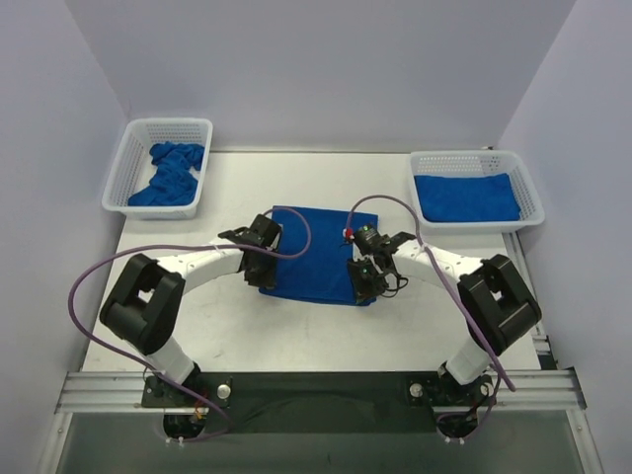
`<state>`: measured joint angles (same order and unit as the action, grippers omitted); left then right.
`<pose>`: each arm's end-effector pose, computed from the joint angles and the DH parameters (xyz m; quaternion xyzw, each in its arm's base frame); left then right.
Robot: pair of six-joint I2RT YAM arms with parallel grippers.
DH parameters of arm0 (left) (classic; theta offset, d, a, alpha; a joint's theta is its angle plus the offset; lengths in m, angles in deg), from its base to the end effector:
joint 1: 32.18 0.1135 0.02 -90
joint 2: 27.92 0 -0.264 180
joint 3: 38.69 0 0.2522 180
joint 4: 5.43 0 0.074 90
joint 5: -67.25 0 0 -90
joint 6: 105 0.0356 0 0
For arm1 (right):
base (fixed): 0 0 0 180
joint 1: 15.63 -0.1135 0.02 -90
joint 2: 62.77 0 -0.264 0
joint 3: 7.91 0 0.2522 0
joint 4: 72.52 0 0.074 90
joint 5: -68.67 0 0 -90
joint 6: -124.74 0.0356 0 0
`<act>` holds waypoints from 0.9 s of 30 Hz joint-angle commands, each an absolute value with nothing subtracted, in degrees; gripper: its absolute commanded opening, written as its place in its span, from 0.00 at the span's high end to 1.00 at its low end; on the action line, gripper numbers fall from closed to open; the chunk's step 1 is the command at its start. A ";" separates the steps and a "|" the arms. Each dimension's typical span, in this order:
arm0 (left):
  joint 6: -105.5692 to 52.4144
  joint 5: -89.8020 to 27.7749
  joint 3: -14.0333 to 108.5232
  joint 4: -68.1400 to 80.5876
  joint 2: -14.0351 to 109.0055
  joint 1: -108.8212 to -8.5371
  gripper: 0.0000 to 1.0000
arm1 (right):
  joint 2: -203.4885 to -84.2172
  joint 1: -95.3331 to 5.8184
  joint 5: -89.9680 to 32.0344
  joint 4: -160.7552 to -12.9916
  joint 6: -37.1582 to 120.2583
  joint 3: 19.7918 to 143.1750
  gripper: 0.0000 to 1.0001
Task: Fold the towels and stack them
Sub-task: Fold the towel
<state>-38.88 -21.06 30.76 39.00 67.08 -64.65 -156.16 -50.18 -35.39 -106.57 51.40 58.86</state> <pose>0.2605 -0.1645 0.1648 0.0712 0.9821 -0.0693 0.1601 0.2539 0.1853 0.1694 -0.1799 0.9437 0.2154 0.1754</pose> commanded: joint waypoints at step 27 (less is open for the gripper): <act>-39.43 -19.59 23.16 40.41 59.79 -64.96 0.65 | -154.26 -51.66 -35.48 -104.65 54.86 56.21 0.78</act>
